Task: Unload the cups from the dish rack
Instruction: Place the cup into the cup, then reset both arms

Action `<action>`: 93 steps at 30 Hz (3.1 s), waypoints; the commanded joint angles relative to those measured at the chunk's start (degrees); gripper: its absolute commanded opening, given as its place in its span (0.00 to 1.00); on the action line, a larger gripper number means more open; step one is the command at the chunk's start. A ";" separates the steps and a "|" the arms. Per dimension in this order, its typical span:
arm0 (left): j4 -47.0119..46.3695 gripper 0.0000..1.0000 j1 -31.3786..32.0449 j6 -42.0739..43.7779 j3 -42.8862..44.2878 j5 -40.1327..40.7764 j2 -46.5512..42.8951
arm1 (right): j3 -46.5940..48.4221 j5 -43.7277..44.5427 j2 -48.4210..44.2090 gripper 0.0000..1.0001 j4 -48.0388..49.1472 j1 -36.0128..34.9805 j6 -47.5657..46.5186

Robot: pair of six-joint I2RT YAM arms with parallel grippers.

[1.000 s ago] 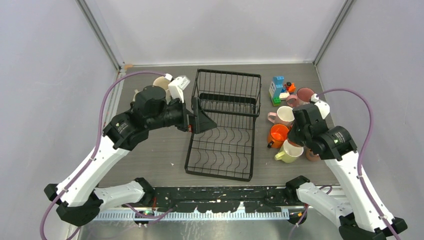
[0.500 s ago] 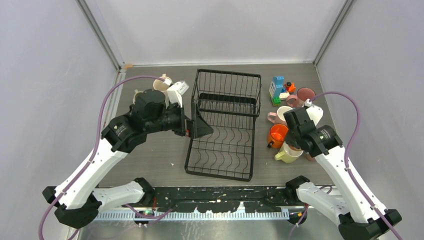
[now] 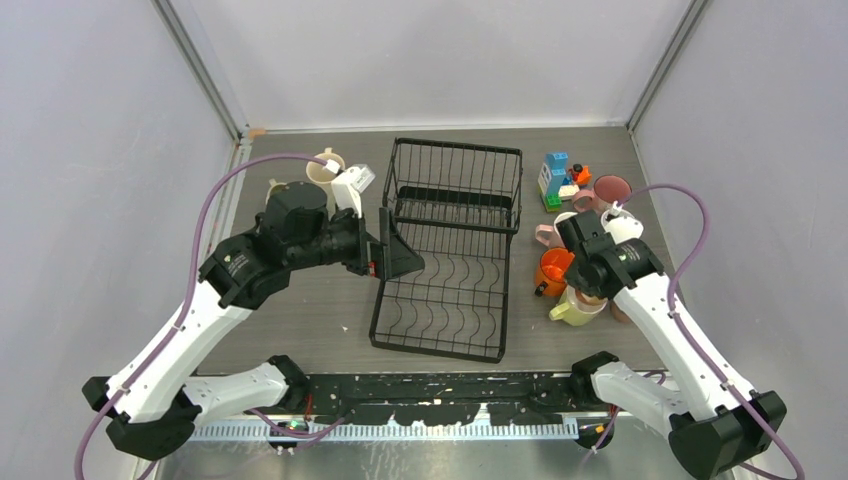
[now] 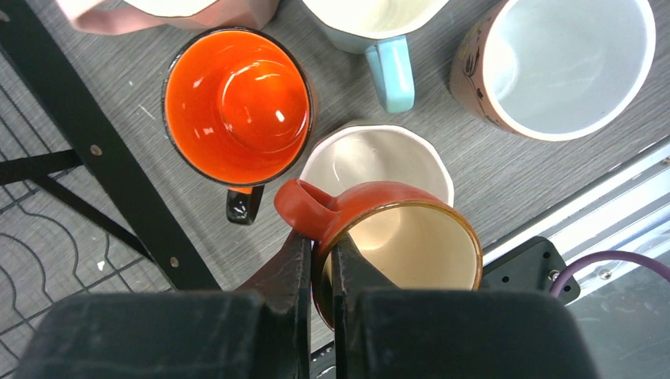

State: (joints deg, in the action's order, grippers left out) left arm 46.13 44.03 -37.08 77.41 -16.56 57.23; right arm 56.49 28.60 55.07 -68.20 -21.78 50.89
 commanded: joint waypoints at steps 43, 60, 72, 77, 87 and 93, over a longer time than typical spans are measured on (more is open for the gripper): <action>-0.73 1.00 0.01 0.55 -1.34 -2.87 -2.01 | -7.39 -0.36 1.06 0.25 8.53 4.55 6.52; -1.58 1.00 0.00 0.06 -2.08 -3.28 -2.10 | -3.27 -1.16 -2.51 0.34 4.74 4.47 6.55; -1.76 1.00 0.00 0.30 -1.98 -3.31 -2.04 | 1.71 -1.44 -5.88 0.40 -0.72 4.52 6.17; -2.01 1.00 0.00 0.59 -1.92 -2.22 -2.20 | 6.85 -2.73 -7.09 0.47 -2.74 4.54 3.93; -1.49 1.00 0.00 1.39 -1.95 5.99 -2.78 | 20.32 -9.73 -4.45 0.87 -1.10 4.48 -3.25; -1.97 1.00 0.00 2.34 -2.10 10.14 -1.68 | 28.08 -16.04 -0.72 1.00 4.04 4.47 -7.18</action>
State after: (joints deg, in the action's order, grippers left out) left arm 46.11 44.03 -36.71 75.40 -10.46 55.51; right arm 79.55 17.63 52.31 -69.84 -17.43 47.66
